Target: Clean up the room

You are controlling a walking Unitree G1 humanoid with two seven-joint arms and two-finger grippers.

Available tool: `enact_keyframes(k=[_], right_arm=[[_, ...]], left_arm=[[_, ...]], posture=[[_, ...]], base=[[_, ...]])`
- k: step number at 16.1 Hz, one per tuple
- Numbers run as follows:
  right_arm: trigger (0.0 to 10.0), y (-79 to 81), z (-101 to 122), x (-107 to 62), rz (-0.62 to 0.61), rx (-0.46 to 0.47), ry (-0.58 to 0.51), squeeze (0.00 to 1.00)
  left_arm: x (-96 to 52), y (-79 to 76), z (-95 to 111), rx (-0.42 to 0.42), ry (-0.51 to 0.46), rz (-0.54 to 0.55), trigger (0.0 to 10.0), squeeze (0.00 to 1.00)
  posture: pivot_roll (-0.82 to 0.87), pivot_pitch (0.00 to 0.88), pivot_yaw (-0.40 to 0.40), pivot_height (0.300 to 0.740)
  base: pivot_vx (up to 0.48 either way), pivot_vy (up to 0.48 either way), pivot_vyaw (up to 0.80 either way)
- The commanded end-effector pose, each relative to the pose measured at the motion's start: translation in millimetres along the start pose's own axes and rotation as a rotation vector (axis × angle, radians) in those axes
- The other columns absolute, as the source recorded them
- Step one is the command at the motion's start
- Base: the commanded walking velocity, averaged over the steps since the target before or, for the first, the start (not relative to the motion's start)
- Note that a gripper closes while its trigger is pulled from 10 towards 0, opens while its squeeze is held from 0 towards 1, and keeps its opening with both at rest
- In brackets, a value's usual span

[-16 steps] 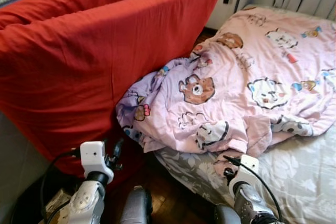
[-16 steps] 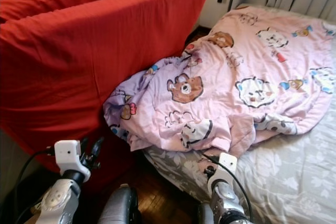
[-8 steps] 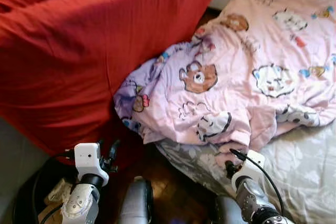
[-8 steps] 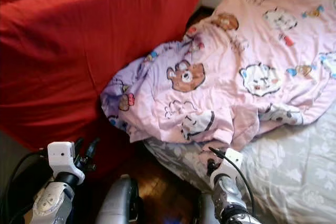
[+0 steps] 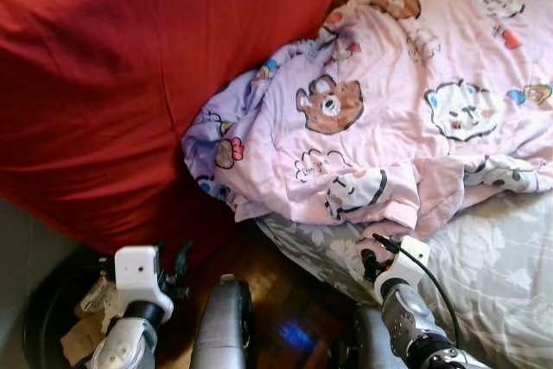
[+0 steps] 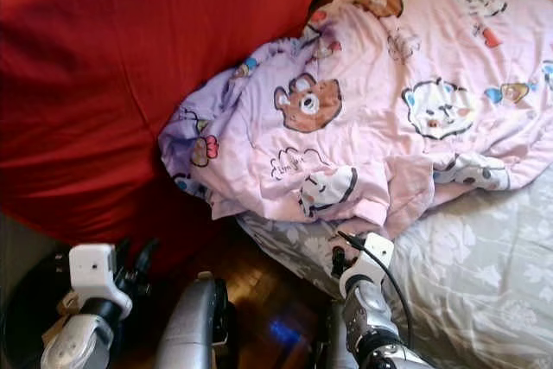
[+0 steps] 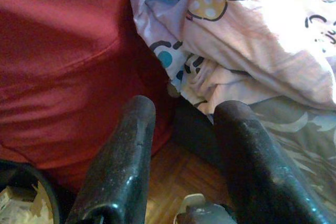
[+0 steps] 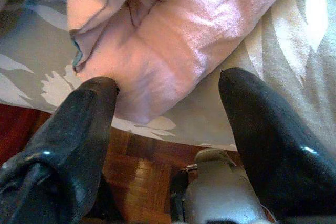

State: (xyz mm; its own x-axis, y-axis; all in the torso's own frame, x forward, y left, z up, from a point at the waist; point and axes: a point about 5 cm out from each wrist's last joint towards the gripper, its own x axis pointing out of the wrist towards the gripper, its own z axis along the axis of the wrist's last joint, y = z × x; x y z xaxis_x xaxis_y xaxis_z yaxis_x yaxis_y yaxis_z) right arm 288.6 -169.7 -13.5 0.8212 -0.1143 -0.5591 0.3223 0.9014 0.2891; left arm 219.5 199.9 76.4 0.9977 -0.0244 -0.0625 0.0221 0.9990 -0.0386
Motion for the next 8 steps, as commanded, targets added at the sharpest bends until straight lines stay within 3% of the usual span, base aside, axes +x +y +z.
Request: enact_keyframes(k=[1, 8], right_arm=[[10.0, -0.5, -8, -1.6, -0.005, 0.009, 0.023, 0.0], [10.0, 14.0, 3, 0.6, 0.062, 0.054, -0.032, 0.0]], left_arm=[[-5.4, -0.1, -2, 0.001, 0.024, -0.002, 10.0, 0.0], [-13.0, -7.6, 1, 0.016, 0.04, -0.028, 10.0, 0.0]], posture=[[0.21, 0.352, 0.06, 0.635], [0.23, 0.379, 0.065, 0.635]], base=[[0.0, 0.0, 0.0], [0.0, 0.0, 0.0]])
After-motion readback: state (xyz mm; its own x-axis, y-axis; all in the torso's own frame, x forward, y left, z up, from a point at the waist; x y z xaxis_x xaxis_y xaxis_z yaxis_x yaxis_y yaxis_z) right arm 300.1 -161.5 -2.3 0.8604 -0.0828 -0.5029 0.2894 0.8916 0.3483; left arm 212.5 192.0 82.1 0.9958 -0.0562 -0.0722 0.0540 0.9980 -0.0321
